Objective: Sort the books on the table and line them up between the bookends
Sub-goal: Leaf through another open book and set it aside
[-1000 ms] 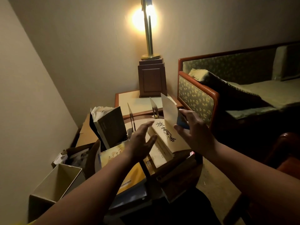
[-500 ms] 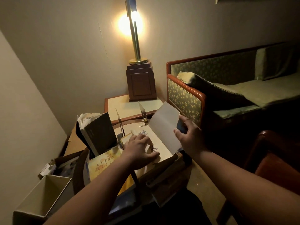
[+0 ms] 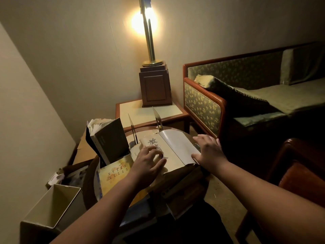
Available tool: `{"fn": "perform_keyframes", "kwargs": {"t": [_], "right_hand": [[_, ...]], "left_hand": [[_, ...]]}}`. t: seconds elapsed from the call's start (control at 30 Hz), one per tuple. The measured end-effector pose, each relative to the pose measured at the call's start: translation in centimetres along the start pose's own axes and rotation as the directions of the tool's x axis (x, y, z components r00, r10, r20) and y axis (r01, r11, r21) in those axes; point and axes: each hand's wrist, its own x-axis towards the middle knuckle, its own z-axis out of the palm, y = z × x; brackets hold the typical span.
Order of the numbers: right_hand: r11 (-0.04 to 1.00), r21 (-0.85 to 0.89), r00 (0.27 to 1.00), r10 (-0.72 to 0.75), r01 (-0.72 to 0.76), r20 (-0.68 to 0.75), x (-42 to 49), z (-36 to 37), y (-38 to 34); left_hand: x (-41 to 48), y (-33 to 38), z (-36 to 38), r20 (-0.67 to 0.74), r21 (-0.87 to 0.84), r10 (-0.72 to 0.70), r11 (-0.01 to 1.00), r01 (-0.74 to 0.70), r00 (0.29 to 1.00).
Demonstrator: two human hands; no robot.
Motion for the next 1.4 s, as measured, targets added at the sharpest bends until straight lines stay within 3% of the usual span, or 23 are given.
{"fn": "perform_keyframes", "kwargs": {"t": [0.13,0.23,0.4,0.5,0.63,0.9,1.07,1.4], "right_hand": [[0.918,0.028,0.919,-0.395,0.395,-0.002,-0.4,-0.7,-1.5],[0.864,0.029,0.865,-0.501,0.502,-0.031,-0.3,-0.8,-3.6],[0.850,0.122,0.859,-0.510,0.512,-0.051,-0.2,-0.8,-7.0],[0.867,0.151,0.865,-0.492,0.476,0.098,-0.2,-1.0,-8.5],[0.911,0.009,0.867,-0.396,0.413,0.301,0.0,-0.9,-9.8],[0.903,0.013,0.896,-0.429,0.430,0.113,-0.3,-1.3,-10.9],[0.877,-0.047,0.879,-0.477,0.477,0.023,-0.1,-2.3,-10.5],[0.954,-0.128,0.962,-0.273,0.273,0.018,0.6,-2.8,-8.1]], "left_hand": [[-0.2,-0.2,-0.2,0.014,-0.021,0.008,1.000,-0.007,1.000],[-0.1,-0.6,-0.4,0.049,-0.073,-0.005,0.997,0.008,0.999],[0.1,-1.2,-1.0,0.028,-0.146,-0.041,0.988,0.045,0.999],[-0.1,-2.2,-0.7,-0.042,-0.153,-0.107,0.983,0.100,0.993],[-0.6,-2.8,-0.4,-0.076,-0.182,-0.143,0.975,0.127,0.987],[-0.7,-2.8,-0.5,-0.085,-0.283,-0.157,0.951,0.127,0.984],[-0.5,-2.6,-0.7,-0.074,-0.221,-0.130,0.969,0.111,0.989],[0.7,-1.6,-0.7,-0.001,-0.019,-0.188,0.982,0.188,0.982]]}}
